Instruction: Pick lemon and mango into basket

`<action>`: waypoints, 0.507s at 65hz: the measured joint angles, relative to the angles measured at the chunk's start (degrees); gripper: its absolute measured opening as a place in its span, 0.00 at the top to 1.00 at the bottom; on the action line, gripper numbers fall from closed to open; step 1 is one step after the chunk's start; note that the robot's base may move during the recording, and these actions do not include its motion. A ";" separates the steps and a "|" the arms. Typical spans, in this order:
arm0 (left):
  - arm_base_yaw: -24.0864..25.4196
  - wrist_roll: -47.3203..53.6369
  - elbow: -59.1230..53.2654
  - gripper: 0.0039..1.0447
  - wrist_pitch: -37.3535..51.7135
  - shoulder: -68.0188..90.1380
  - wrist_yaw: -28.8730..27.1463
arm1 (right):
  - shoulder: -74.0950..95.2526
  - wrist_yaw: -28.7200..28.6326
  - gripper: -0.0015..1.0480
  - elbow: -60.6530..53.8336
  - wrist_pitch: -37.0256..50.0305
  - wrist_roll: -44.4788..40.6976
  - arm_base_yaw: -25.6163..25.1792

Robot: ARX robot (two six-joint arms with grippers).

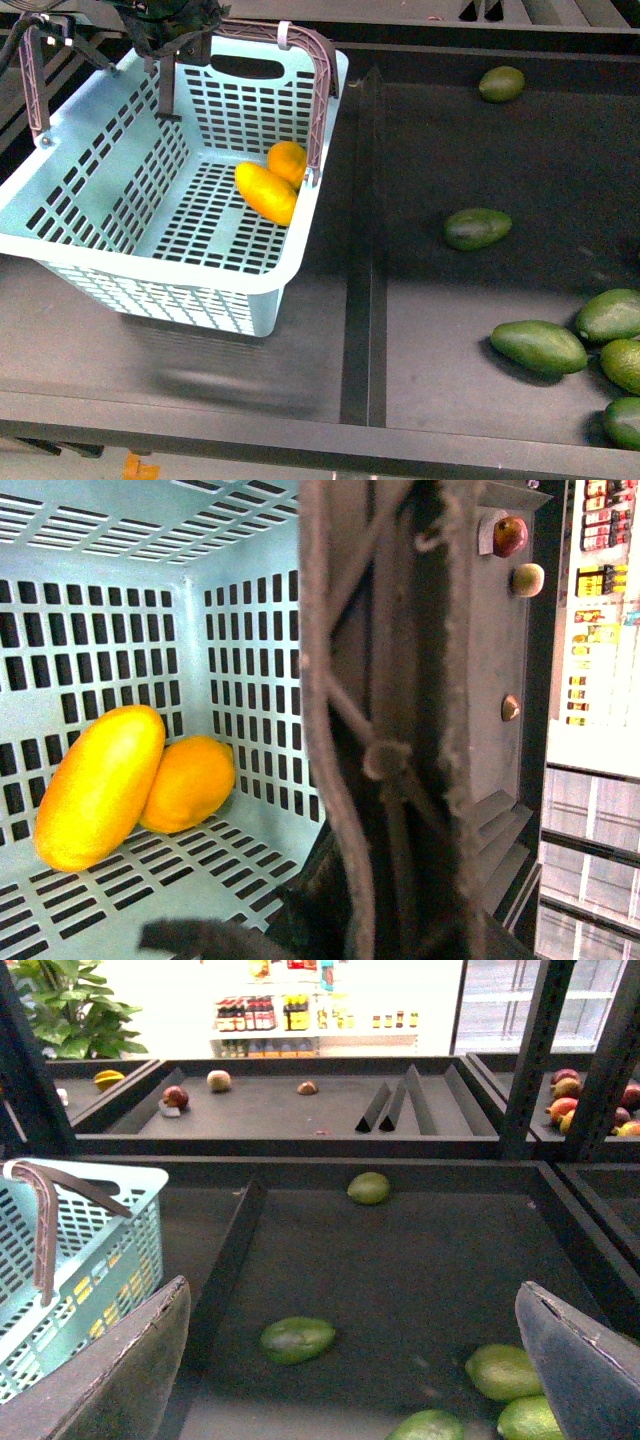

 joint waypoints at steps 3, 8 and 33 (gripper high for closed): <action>0.00 0.24 -0.22 0.96 -0.20 -0.24 0.22 | 0.00 0.00 0.08 0.00 0.00 0.00 0.00; 0.20 1.33 -1.11 0.87 -0.02 -0.90 0.70 | 0.00 0.00 0.08 0.00 0.00 0.00 0.00; 2.03 5.66 -14.51 0.15 3.89 -14.58 -2.29 | 0.00 -0.02 0.08 0.00 0.00 -0.02 0.00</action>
